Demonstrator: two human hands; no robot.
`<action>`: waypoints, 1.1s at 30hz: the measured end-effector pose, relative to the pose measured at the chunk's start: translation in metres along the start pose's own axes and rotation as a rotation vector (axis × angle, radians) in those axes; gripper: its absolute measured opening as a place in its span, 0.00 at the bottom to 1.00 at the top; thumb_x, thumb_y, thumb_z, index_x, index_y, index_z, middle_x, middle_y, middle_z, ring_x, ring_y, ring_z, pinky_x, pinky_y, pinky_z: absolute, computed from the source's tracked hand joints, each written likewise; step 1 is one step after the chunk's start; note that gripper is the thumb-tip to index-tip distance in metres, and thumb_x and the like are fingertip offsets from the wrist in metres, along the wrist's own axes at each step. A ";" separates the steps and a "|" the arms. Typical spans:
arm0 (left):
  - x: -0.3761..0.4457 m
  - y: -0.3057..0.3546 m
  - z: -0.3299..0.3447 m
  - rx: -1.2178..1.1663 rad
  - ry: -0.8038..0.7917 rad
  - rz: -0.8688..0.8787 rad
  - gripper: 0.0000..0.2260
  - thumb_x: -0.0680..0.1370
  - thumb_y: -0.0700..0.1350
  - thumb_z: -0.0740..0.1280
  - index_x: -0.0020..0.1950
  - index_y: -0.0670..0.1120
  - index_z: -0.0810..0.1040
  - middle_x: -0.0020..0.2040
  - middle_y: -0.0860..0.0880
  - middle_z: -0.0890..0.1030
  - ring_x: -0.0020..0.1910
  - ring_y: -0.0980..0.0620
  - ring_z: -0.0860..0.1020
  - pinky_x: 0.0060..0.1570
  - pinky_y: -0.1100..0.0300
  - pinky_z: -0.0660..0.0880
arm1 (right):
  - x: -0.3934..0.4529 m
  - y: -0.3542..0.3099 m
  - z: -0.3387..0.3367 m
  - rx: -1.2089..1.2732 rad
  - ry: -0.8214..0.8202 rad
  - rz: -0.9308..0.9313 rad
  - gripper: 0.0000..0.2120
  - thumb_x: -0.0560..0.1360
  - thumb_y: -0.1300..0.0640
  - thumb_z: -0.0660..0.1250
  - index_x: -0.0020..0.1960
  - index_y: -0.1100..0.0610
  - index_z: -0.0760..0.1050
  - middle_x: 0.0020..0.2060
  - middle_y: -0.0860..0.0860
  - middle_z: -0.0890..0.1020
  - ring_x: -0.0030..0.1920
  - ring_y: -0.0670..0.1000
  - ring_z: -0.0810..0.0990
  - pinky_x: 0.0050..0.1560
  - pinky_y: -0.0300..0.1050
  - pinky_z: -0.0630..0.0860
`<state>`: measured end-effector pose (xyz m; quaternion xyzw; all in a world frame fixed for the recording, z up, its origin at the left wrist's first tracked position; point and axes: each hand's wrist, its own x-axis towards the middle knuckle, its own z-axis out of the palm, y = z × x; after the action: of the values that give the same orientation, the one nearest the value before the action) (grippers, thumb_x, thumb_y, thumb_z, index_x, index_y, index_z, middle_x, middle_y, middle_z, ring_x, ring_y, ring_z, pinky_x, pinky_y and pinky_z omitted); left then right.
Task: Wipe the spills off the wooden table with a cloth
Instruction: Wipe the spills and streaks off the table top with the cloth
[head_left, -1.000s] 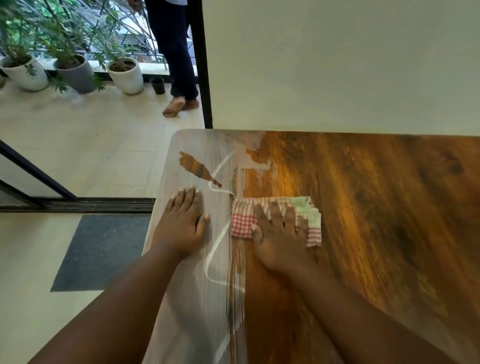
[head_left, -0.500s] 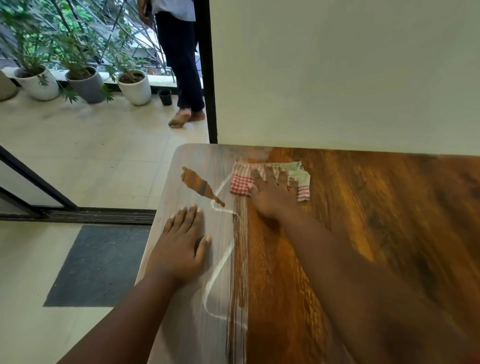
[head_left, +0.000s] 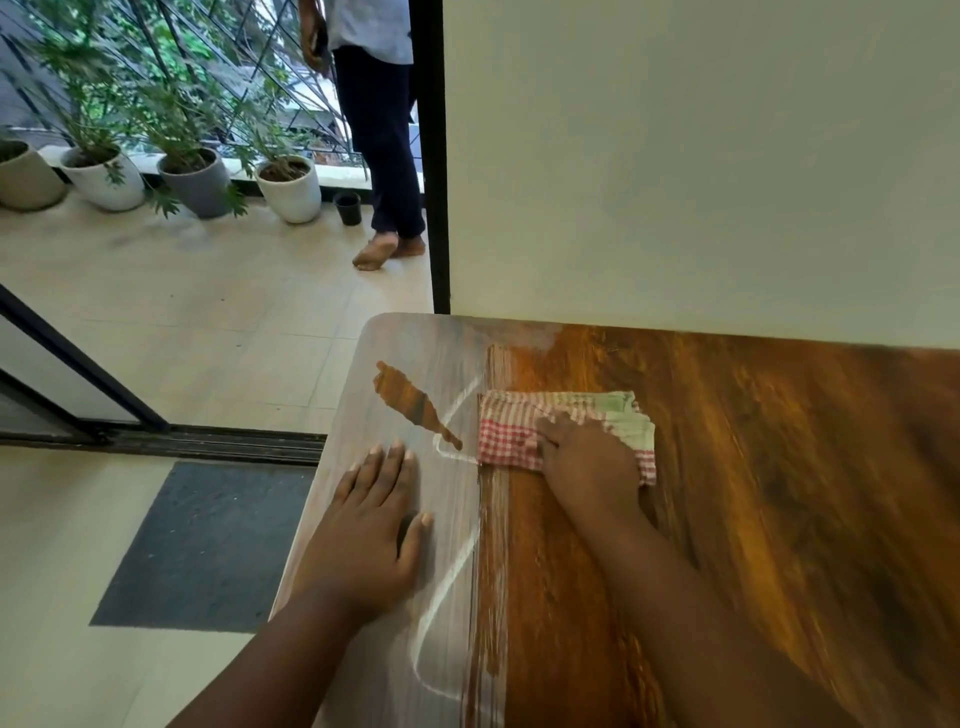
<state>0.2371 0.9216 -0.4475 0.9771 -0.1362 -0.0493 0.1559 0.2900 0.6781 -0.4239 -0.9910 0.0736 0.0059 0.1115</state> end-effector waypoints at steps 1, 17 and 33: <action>0.000 0.001 -0.001 0.001 -0.001 0.000 0.31 0.76 0.64 0.37 0.75 0.53 0.36 0.76 0.55 0.36 0.72 0.60 0.30 0.67 0.66 0.27 | 0.014 -0.003 -0.002 -0.002 0.024 0.015 0.17 0.81 0.49 0.55 0.67 0.44 0.73 0.62 0.52 0.78 0.58 0.56 0.77 0.53 0.48 0.72; 0.002 0.003 -0.004 -0.011 0.000 0.020 0.31 0.76 0.62 0.40 0.76 0.50 0.38 0.76 0.54 0.38 0.74 0.58 0.33 0.67 0.65 0.28 | 0.125 -0.013 -0.012 -0.203 -0.112 -0.150 0.24 0.80 0.39 0.47 0.75 0.40 0.59 0.75 0.48 0.64 0.73 0.58 0.62 0.65 0.64 0.59; 0.000 0.001 -0.002 0.000 0.008 0.024 0.30 0.79 0.60 0.43 0.77 0.50 0.38 0.76 0.54 0.38 0.75 0.56 0.33 0.70 0.62 0.30 | 0.123 -0.066 0.010 -0.153 -0.133 -0.135 0.26 0.80 0.40 0.46 0.78 0.42 0.51 0.78 0.49 0.55 0.75 0.62 0.54 0.68 0.67 0.52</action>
<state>0.2369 0.9209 -0.4453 0.9755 -0.1474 -0.0436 0.1572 0.4219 0.7263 -0.4226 -0.9968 -0.0015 0.0696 0.0403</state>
